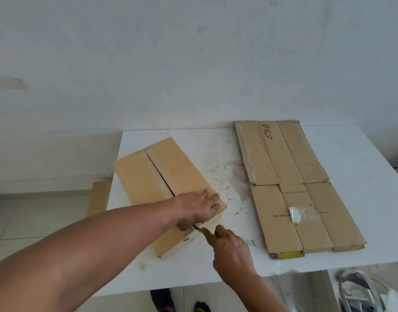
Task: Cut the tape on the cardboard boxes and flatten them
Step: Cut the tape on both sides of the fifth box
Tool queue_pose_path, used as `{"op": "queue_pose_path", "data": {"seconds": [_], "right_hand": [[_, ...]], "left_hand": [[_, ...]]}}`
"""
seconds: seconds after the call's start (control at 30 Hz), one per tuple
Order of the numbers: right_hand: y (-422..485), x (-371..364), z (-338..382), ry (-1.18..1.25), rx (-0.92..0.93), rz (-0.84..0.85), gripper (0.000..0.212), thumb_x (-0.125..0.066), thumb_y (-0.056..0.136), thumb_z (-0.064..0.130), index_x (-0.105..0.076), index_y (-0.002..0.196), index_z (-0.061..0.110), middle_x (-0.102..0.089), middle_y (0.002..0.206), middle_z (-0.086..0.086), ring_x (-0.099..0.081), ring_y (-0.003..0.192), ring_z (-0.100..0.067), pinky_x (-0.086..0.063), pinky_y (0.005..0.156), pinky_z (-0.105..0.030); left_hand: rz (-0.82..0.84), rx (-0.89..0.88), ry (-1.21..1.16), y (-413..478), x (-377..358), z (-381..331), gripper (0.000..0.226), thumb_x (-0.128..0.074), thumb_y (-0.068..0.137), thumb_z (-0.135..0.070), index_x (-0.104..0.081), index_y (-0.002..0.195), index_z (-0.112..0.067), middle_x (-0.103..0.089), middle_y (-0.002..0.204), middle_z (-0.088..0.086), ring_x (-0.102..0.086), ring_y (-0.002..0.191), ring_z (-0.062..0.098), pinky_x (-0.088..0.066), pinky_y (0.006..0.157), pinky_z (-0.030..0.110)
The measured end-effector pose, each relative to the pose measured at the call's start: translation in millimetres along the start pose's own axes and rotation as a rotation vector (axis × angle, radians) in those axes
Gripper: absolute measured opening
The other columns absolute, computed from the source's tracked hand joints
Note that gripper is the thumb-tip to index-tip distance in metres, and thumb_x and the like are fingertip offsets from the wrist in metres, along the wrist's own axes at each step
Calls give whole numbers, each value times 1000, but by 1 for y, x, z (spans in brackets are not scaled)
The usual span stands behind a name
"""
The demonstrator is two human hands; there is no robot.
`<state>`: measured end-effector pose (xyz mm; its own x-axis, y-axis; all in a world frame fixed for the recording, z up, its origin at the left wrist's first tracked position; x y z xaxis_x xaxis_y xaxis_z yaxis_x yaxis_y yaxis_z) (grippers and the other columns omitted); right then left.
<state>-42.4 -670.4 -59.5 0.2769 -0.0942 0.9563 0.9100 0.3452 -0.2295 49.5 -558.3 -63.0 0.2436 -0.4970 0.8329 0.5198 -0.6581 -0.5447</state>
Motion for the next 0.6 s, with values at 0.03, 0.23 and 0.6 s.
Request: {"op": "queue_pose_path", "data": {"seconds": [0.03, 0.23, 0.6], "right_hand": [[3, 4, -3, 33, 11, -18, 66, -64, 79, 3, -58, 135, 38, -54, 87, 5, -43, 67, -16, -37, 56, -28], [14, 23, -38, 17, -48, 2, 74, -44, 89, 1, -38, 146, 47, -52, 101, 8, -43, 77, -17, -35, 73, -28], [5, -6, -48, 701, -438, 59, 7, -53, 96, 30, -55, 97, 24, -64, 82, 0, -57, 67, -16, -48, 61, -32]], "left_hand": [[-11, 2, -7, 0, 0, 1, 95, -64, 83, 10, -6, 157, -7, 5, 166, 22, -7, 151, 47, -53, 92, 48], [1, 24, -51, -4, 5, 2, 93, -65, 84, 8, -12, 158, -6, 3, 168, 16, -7, 153, 40, -48, 103, 49], [-265, 461, -743, -38, -34, 17, 87, -64, 77, -20, -26, 155, -22, 6, 167, -4, 16, 153, 30, -10, 126, 46]]}}
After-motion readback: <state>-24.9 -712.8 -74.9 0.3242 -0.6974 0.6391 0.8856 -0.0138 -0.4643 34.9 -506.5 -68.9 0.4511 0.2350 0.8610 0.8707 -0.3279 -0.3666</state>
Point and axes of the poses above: each hand's wrist, its own y-axis towards the middle knuckle, its own x-axis out of the back of the hand, z = x × y, the point moved 4 cm from there along y, towards the middle knuckle
